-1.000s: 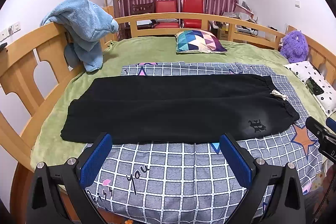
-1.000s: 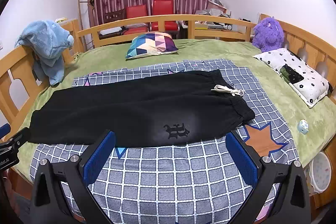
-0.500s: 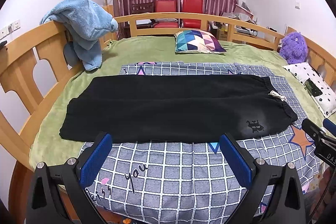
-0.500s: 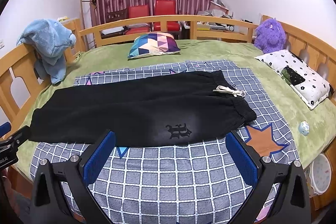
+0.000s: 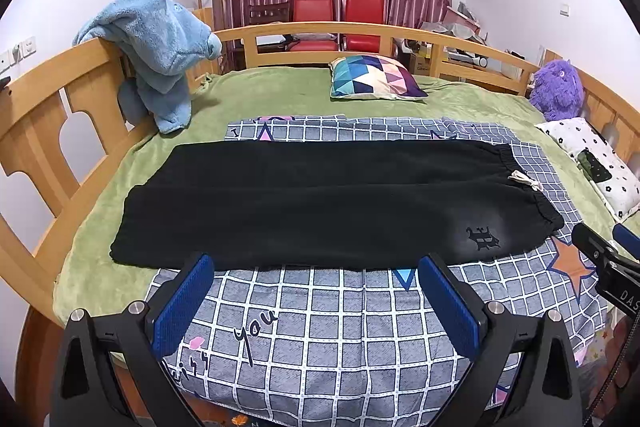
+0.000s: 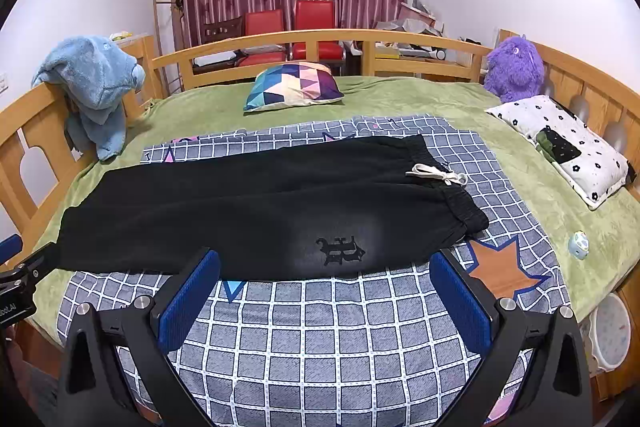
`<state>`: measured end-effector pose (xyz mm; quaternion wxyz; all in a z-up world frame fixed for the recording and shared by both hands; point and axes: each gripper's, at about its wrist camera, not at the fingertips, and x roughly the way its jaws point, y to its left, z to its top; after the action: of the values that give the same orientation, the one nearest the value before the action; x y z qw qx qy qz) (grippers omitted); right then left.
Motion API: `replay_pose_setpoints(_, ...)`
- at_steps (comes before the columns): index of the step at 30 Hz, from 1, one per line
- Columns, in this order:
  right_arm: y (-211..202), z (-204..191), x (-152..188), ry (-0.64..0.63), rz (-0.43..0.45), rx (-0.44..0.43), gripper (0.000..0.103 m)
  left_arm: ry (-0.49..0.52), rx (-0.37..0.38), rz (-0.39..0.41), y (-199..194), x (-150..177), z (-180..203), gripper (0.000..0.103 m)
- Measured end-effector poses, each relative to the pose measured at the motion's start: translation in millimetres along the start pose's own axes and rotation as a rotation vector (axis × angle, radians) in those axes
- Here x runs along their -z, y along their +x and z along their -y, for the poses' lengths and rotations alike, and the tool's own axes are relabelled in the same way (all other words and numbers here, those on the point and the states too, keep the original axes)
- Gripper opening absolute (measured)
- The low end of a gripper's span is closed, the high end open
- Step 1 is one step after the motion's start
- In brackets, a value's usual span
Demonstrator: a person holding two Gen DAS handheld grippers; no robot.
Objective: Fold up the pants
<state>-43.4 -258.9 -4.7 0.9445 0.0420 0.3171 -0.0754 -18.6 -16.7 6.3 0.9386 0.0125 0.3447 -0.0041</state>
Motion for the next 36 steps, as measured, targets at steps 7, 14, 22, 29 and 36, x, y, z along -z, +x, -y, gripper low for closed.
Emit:
replay_pose_setpoints(7, -1.0, 2.6, -1.0, 0.001, 0.003, -0.003, 0.103, 0.000, 0.001, -0.001, 0.5, 0.4, -1.2, 0.103)
replay_pose_setpoints(14, -1.3, 3.1, -1.0, 0.002, 0.003, -0.003, 0.103, -0.002, -0.001, -0.002, 1.1, 0.9, -2.1, 0.103)
replay_pose_setpoints(22, -0.9, 3.4, -1.2, 0.004, 0.000, -0.003, 0.103, -0.004, -0.001, -0.007, 2.2, 1.6, -3.6, 0.103)
replay_pose_setpoints(29, -0.8, 3.3, -1.1, 0.003, 0.000, -0.002, 0.103, -0.003, 0.001, -0.011, 3.1, 2.7, -3.9, 0.103)
replay_pose_setpoints(36, 1.0, 4.6, -0.9, 0.011, 0.003, -0.010, 0.103, -0.002, 0.002, -0.013, 4.1, 3.7, -4.1, 0.103)
